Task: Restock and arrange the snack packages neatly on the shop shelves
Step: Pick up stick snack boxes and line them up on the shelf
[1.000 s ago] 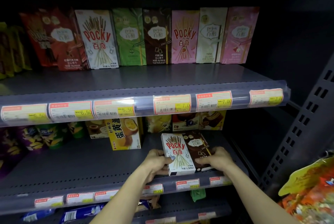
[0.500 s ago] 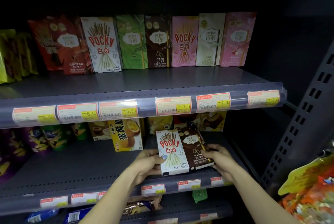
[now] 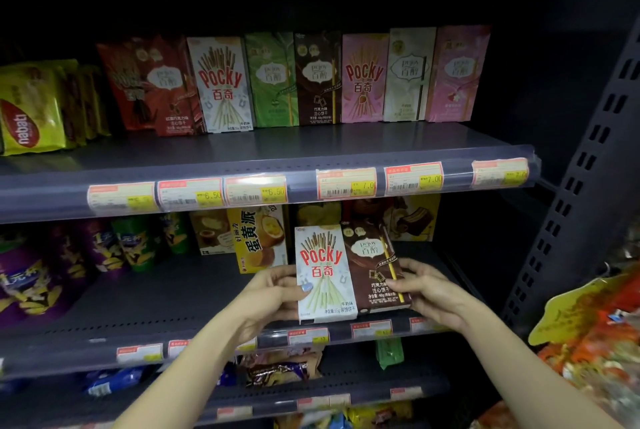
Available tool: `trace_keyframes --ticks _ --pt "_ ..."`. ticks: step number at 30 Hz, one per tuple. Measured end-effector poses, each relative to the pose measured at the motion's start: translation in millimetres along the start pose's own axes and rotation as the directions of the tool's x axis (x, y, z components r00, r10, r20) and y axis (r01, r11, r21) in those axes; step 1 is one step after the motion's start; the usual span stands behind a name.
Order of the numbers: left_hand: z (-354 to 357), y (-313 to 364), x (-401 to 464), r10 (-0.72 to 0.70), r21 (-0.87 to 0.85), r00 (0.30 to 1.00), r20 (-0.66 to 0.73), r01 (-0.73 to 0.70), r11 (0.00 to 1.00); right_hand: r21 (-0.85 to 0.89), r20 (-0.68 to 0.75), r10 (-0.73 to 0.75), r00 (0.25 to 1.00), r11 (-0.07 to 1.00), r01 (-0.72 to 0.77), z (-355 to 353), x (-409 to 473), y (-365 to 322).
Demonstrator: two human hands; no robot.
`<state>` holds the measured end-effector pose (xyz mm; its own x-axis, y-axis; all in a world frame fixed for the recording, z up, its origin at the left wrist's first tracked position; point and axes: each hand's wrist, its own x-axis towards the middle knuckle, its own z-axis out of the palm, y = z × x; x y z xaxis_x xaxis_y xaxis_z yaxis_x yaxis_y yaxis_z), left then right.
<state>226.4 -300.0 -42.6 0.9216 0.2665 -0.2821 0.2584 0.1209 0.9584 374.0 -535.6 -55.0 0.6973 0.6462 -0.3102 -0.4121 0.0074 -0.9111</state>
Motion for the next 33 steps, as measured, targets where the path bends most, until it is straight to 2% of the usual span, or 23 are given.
trace_keyframes --ticks 8,22,33 --pt "-4 12 -65 0.100 0.070 0.994 0.043 -0.102 0.992 -0.217 0.127 -0.026 0.992 0.975 0.053 17 -51 -9" --pt "1 41 -135 0.246 0.120 0.968 0.046 -0.250 0.961 -0.278 0.209 -0.157 0.965 0.937 0.213 35 -115 -25" --pt "3 86 -145 0.415 0.148 0.910 0.026 -0.414 0.898 -0.274 0.218 -0.339 0.915 0.879 0.391 56 -127 -79"
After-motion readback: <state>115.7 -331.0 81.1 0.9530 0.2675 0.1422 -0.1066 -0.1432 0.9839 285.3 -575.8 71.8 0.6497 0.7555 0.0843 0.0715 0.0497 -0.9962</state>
